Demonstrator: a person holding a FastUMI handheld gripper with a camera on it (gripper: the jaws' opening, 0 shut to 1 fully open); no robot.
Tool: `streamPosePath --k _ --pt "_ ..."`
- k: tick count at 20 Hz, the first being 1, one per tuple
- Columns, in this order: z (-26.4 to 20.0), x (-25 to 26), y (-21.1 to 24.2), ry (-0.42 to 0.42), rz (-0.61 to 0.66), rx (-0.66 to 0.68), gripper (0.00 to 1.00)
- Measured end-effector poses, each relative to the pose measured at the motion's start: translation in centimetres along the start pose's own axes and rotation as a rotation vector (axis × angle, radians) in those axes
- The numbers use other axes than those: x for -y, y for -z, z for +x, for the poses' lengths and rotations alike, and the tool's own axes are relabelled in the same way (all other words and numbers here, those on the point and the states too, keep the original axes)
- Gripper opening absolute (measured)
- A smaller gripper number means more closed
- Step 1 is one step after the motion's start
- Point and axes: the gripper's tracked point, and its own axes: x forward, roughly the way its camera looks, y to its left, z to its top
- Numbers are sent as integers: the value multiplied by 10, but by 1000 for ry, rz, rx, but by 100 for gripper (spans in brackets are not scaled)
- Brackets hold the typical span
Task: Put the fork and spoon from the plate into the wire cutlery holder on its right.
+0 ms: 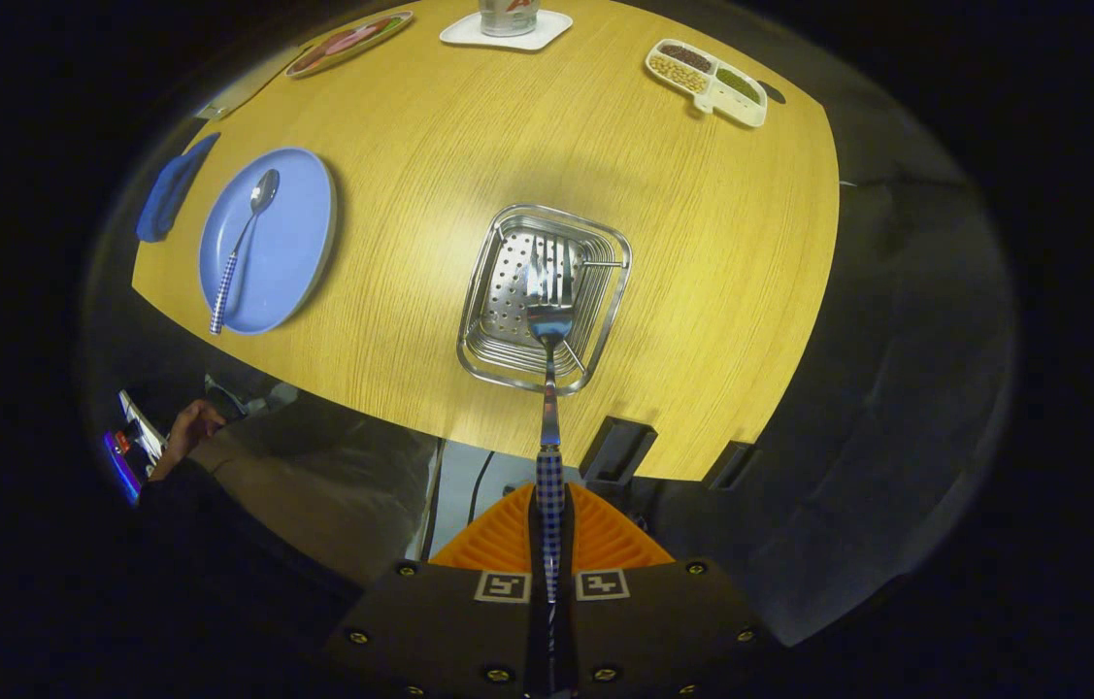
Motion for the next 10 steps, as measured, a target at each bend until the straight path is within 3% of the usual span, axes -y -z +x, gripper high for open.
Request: streamPosePath --k 10 --pt "15 11 -14 50 -66 -159 3"
